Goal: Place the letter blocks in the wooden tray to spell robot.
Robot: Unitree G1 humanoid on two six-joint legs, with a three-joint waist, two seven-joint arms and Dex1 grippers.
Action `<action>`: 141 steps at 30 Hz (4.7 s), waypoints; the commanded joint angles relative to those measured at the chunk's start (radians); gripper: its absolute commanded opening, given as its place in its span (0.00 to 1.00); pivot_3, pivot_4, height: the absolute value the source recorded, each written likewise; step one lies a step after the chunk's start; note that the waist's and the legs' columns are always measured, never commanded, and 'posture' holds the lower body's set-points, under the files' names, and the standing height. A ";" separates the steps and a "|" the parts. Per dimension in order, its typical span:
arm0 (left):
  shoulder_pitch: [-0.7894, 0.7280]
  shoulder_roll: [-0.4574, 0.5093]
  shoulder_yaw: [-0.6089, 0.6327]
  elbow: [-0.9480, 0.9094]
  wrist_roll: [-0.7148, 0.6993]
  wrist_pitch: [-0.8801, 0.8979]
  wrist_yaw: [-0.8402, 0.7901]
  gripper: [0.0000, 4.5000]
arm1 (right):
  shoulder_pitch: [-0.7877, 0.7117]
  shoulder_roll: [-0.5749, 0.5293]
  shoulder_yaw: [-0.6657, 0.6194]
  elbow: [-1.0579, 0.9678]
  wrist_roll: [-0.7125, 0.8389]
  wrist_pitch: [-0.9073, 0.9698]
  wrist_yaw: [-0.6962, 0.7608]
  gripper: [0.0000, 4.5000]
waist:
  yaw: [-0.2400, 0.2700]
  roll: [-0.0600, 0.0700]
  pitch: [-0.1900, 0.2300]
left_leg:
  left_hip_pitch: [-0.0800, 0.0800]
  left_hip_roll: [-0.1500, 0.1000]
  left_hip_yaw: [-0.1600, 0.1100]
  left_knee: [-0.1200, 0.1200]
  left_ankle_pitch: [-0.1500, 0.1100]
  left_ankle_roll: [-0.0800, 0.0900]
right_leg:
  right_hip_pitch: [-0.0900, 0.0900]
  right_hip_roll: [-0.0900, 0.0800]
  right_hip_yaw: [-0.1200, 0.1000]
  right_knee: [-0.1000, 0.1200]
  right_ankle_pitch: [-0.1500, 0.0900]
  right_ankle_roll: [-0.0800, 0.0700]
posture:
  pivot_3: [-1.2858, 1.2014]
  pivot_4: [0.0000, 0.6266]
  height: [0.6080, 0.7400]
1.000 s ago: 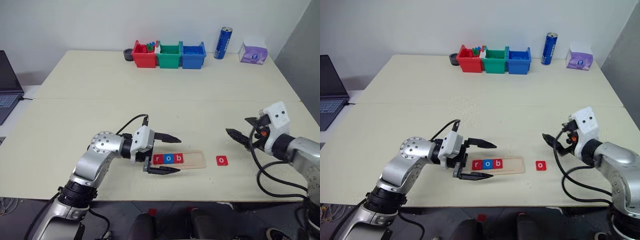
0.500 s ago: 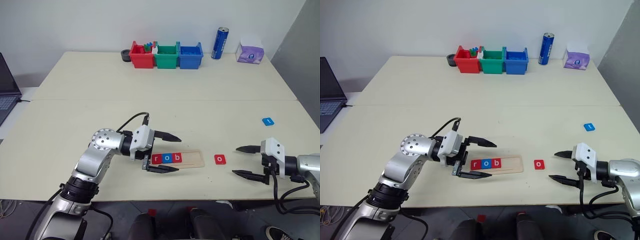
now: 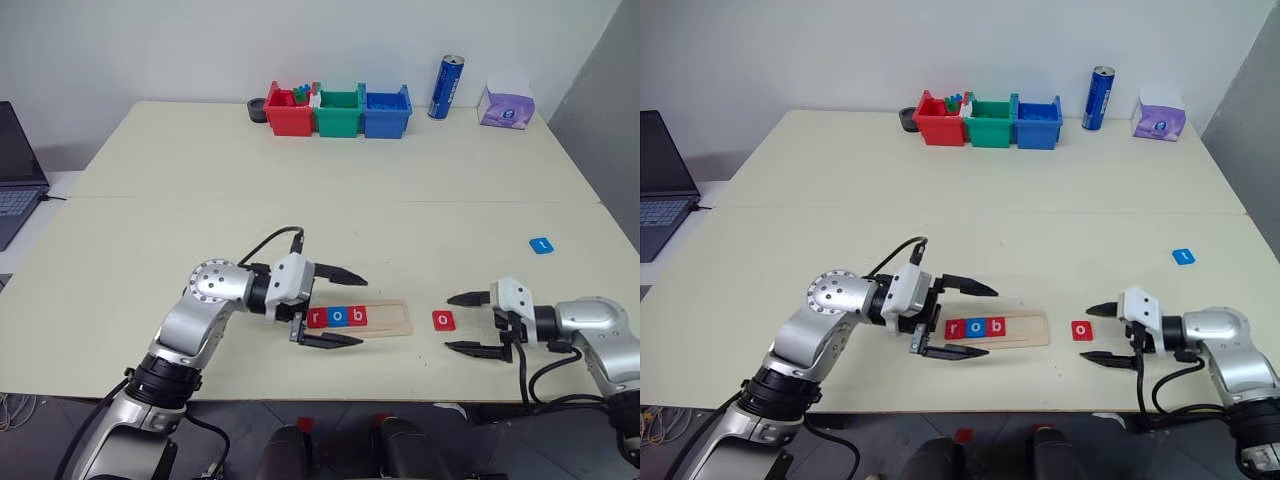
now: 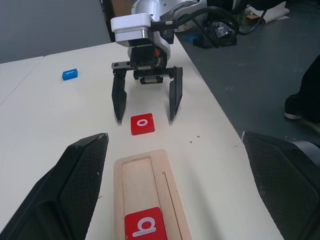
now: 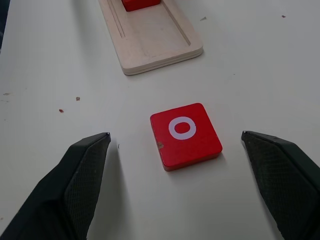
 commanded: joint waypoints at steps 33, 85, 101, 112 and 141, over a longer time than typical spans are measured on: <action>0.094 0.116 0.239 -0.156 -0.207 0.223 0.077 1.00 | -0.114 0.120 0.056 -0.395 0.162 0.379 -0.149 0.32 | -0.004 0.000 0.000 | 0.001 0.002 -0.001 0.001 0.000 0.000 | -0.001 0.000 0.000 0.006 0.000 0.000 | 0.52 0.24 1.00; 0.170 0.128 0.205 -0.126 -0.132 0.115 0.065 1.00 | -0.320 0.237 0.236 0.050 -0.089 0.076 -0.015 0.32 | -0.002 0.000 0.000 | 0.001 0.001 0.000 0.001 0.000 -0.001 | -0.001 0.000 -0.001 0.006 0.000 0.000 | 0.52 0.24 1.00; 0.156 0.121 0.194 -0.108 -0.120 0.100 0.069 1.00 | -0.329 0.229 0.197 0.049 -0.076 0.079 -0.013 0.99 | -0.002 0.000 0.000 | 0.001 0.001 0.000 0.001 0.000 -0.001 | -0.001 0.000 -0.001 0.006 0.000 0.000 | 0.52 0.24 1.00; 0.163 0.114 0.193 -0.118 -0.119 0.099 0.070 1.00 | -0.316 0.235 0.134 -0.030 -0.014 0.184 -0.066 0.62 | -0.002 0.000 0.000 | 0.001 0.001 -0.001 0.001 0.000 -0.001 | -0.001 -0.001 -0.001 0.006 0.000 0.000 | 0.52 0.24 1.00; 0.153 0.120 0.197 -0.111 -0.112 0.105 0.071 1.00 | -0.311 0.287 0.206 0.069 -0.152 -0.021 -0.123 0.01 | -0.003 0.000 0.000 | 0.001 0.001 0.000 0.001 0.000 -0.001 | -0.002 -0.001 -0.001 0.006 0.000 0.000 | 0.52 0.24 1.00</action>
